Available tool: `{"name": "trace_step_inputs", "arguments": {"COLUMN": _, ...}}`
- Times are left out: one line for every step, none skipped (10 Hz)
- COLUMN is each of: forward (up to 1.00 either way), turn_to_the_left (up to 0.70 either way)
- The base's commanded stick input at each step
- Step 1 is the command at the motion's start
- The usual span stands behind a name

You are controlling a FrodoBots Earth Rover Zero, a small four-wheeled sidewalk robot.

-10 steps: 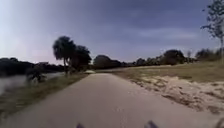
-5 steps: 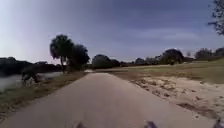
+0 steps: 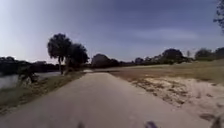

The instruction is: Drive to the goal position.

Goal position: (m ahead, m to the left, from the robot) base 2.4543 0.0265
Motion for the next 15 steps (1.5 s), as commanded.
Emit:
{"name": "trace_step_inputs", "arguments": {"forward": 1.00, "turn_to_the_left": 0.00}}
{"name": "trace_step_inputs", "arguments": {"forward": 0.97, "turn_to_the_left": 0.00}}
{"name": "trace_step_inputs", "arguments": {"forward": 0.89, "turn_to_the_left": 0.00}}
{"name": "trace_step_inputs", "arguments": {"forward": 0.98, "turn_to_the_left": 0.00}}
{"name": "trace_step_inputs", "arguments": {"forward": 1.00, "turn_to_the_left": 0.00}}
{"name": "trace_step_inputs", "arguments": {"forward": 1.00, "turn_to_the_left": 0.00}}
{"name": "trace_step_inputs", "arguments": {"forward": 1.00, "turn_to_the_left": 0.00}}
{"name": "trace_step_inputs", "arguments": {"forward": 0.33, "turn_to_the_left": 0.00}}
{"name": "trace_step_inputs", "arguments": {"forward": 0.00, "turn_to_the_left": 0.00}}
{"name": "trace_step_inputs", "arguments": {"forward": 0.00, "turn_to_the_left": 0.00}}
{"name": "trace_step_inputs", "arguments": {"forward": 0.00, "turn_to_the_left": 0.00}}
{"name": "trace_step_inputs", "arguments": {"forward": 0.00, "turn_to_the_left": 0.00}}
{"name": "trace_step_inputs", "arguments": {"forward": 0.04, "turn_to_the_left": 0.00}}
{"name": "trace_step_inputs", "arguments": {"forward": 0.03, "turn_to_the_left": 0.00}}
{"name": "trace_step_inputs", "arguments": {"forward": 0.00, "turn_to_the_left": 0.00}}
